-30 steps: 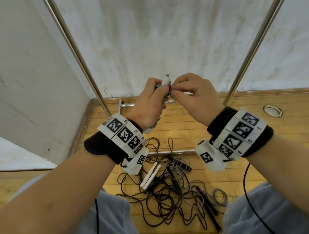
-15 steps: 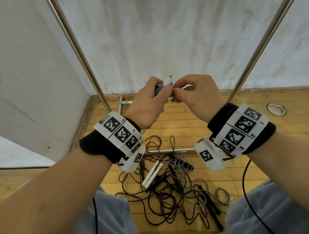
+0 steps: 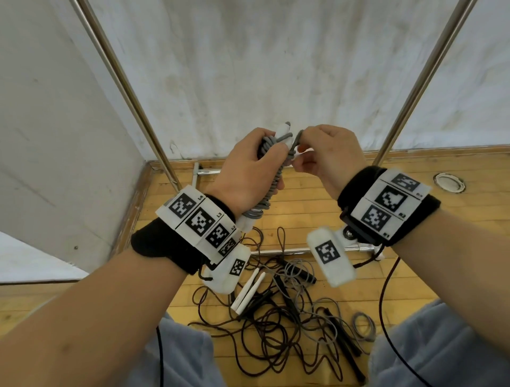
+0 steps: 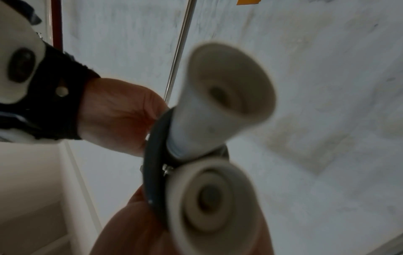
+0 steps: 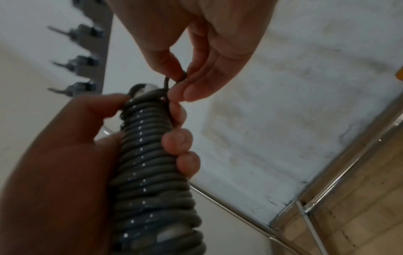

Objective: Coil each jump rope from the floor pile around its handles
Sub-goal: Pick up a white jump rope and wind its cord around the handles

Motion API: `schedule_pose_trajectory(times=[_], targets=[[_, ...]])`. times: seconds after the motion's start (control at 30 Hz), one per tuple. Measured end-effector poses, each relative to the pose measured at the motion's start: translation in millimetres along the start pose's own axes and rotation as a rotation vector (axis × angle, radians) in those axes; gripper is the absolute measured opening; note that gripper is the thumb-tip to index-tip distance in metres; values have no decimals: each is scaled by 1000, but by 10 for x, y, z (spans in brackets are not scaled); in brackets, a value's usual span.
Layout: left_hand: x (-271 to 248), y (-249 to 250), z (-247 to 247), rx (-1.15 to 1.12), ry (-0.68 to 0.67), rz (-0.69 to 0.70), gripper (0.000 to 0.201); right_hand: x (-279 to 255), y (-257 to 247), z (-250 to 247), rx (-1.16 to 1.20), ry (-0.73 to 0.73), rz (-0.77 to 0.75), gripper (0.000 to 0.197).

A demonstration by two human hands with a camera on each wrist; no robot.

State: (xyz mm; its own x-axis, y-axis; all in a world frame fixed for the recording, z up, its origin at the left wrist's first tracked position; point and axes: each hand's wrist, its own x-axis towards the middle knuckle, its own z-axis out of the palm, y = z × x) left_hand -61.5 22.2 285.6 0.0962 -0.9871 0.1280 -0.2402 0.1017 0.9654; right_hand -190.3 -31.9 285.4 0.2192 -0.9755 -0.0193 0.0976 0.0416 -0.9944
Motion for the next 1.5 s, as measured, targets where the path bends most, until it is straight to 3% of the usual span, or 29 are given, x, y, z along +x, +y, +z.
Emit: schedule_pose_trajectory(times=[0.1,0.23,0.3,0.4,0.47,0.63,0.8,0.9,1.03,1.13,1.23,1.33,1.43,1.5], targets=[[2,-19,-15,-20,-3,-28,9,5,1,-10,27,-88,26,9],[26,-62,-58,-59,27,-33,5,-38,3,-21,-154,-143,-107,17],[33,-83,-63,-58,21,-41,13,-48,-6,-25,-155,-206,-91,6],[35,-97,-46,-49,12,-57,15,-42,-6,-13,-165,-242,-31,14],[40,-101,-54,-66,33,-52,17,-35,-16,-6,-88,-266,33,9],[6,-96,-32,-7,29,22,33,16,21,-16,58,-192,149,15],[-16,-95,-32,-6,17,22,29,26,104,12,81,-184,208,14],[-33,-112,-42,-30,12,22,27,23,121,38,67,-177,202,14],[21,-154,-98,-187,-10,-76,27,43,101,57,27,-157,128,16],[72,-246,-156,-120,-21,-127,21,33,104,66,53,-152,108,15],[83,-281,-170,-95,17,-123,21,9,104,89,45,-155,79,13],[61,-228,-119,-76,84,-42,16,2,88,112,29,-162,47,13],[32,-187,-104,-9,202,39,26,-4,94,124,-8,-165,21,17],[13,-171,-106,-12,221,46,23,-2,103,109,-15,-171,30,19]])
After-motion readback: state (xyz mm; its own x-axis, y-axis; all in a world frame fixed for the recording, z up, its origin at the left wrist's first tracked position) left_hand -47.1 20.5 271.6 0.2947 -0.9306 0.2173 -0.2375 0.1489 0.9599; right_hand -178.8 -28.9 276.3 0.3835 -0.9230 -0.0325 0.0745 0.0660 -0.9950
